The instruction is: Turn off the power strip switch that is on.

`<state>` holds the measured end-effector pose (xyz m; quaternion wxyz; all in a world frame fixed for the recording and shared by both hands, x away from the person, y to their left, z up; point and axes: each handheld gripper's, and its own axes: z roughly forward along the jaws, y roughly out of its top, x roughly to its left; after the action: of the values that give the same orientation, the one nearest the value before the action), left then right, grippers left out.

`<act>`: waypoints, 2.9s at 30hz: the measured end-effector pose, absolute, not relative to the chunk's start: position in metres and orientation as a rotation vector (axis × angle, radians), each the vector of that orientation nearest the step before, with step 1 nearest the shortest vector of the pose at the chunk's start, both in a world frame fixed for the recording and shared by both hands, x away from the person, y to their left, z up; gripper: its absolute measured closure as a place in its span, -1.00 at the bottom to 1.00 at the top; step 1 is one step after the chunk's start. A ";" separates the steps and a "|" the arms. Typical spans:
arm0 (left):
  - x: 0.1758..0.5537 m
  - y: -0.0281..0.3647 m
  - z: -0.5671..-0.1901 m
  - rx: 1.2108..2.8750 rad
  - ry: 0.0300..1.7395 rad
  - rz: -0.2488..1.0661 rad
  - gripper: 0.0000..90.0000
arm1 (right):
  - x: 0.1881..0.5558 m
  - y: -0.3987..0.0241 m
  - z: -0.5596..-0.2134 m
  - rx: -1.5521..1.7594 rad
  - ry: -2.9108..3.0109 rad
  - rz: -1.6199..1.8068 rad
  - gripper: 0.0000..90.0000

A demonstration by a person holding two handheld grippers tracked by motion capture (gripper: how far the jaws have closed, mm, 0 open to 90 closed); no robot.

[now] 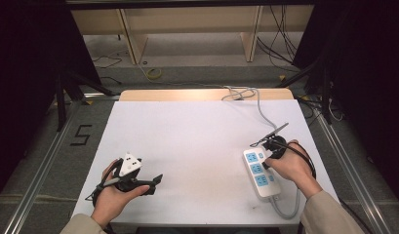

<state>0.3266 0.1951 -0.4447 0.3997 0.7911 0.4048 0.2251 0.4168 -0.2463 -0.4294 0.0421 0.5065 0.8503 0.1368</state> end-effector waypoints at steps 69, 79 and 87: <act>0.327 0.195 -0.445 2.003 1.022 0.568 -0.80 | 0.414 -0.246 -0.429 1.527 2.592 0.435 1.00; 0.327 0.195 -0.445 2.004 1.021 0.566 -0.80 | 0.413 -0.247 -0.425 1.519 2.585 0.448 1.00; 0.328 0.195 -0.445 2.002 1.022 0.565 -0.80 | 0.412 -0.246 -0.423 1.508 2.579 0.451 1.00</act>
<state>0.3275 0.1953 -0.4449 0.4004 0.7915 0.4040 0.2235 0.4123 -0.2464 -0.4229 0.0600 0.4983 0.8520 0.1490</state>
